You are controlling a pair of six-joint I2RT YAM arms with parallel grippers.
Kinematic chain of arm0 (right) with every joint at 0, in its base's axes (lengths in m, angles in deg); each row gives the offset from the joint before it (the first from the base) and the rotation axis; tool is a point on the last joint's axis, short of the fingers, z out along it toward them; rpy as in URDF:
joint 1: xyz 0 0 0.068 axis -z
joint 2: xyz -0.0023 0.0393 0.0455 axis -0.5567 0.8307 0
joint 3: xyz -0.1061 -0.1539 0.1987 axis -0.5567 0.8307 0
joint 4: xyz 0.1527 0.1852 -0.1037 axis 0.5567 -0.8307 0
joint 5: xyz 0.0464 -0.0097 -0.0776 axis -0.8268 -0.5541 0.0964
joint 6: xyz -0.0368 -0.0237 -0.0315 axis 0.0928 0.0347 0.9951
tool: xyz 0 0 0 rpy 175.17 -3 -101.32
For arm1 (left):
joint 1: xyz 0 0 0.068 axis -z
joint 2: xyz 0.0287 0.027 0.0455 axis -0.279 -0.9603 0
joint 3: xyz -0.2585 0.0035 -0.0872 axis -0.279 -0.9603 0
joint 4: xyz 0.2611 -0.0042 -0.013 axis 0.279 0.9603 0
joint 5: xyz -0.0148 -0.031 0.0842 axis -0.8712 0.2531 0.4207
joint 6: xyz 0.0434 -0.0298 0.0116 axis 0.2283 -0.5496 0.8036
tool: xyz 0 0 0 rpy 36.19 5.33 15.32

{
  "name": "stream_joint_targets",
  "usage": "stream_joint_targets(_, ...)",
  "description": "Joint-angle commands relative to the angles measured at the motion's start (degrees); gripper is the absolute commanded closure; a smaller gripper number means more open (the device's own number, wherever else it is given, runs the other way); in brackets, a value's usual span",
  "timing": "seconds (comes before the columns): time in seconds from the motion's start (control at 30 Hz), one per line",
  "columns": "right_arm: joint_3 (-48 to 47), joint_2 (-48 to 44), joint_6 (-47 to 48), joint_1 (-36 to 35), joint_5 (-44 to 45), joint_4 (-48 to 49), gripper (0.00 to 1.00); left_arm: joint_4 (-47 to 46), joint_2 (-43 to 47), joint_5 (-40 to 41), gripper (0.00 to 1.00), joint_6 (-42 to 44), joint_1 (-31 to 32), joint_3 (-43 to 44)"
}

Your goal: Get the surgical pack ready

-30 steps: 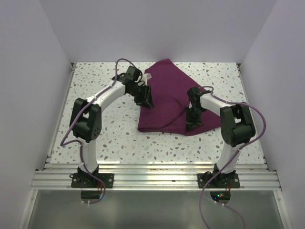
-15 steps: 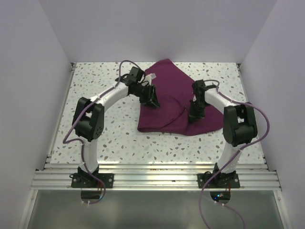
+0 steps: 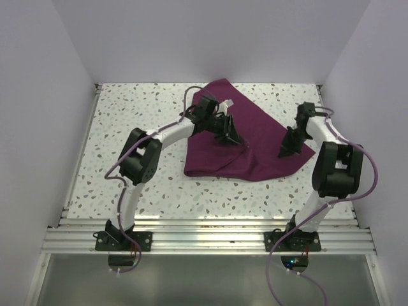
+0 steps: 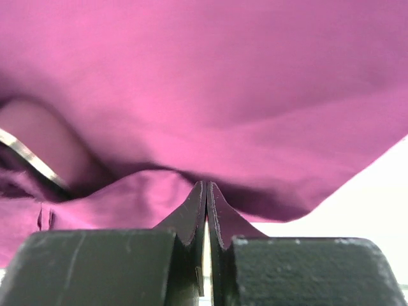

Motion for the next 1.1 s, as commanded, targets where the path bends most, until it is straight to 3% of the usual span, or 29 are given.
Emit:
stream_joint_targets(0.0, 2.05, -2.94, -2.34, 6.67, -5.08, 2.07, 1.0, -6.06, -3.39, -0.34, 0.66, -4.4, 1.64, 4.85)
stream_joint_targets(0.13, 1.7, -3.99, -3.84, 12.31, -4.74, 3.48, 0.98, -7.82, -7.34, -0.87, 0.67, -6.95, 2.26, 8.71)
stream_joint_targets(0.33, 0.03, -4.35, -6.47, 19.78, -1.22, 4.01, 0.75, -10.54, -10.95, -2.54, 0.68, -9.58, 3.66, 11.1)
stream_joint_targets(0.47, -0.24, -2.85, -7.01, 21.98, 0.1, 5.5, 0.52, -12.82, -12.19, -3.42, 0.68, -10.73, 4.1, 11.45)
stream_joint_targets(0.57, -0.59, -0.13, -6.39, 22.69, 0.71, 5.76, 0.45, -13.0, -12.98, -3.94, 0.69, -11.17, 4.19, 12.24)
stream_joint_targets(1.07, -3.13, 9.36, -2.97, 23.22, 2.65, 10.77, 0.43, -13.27, -13.33, -4.82, 0.69, -11.26, 4.46, 11.36)
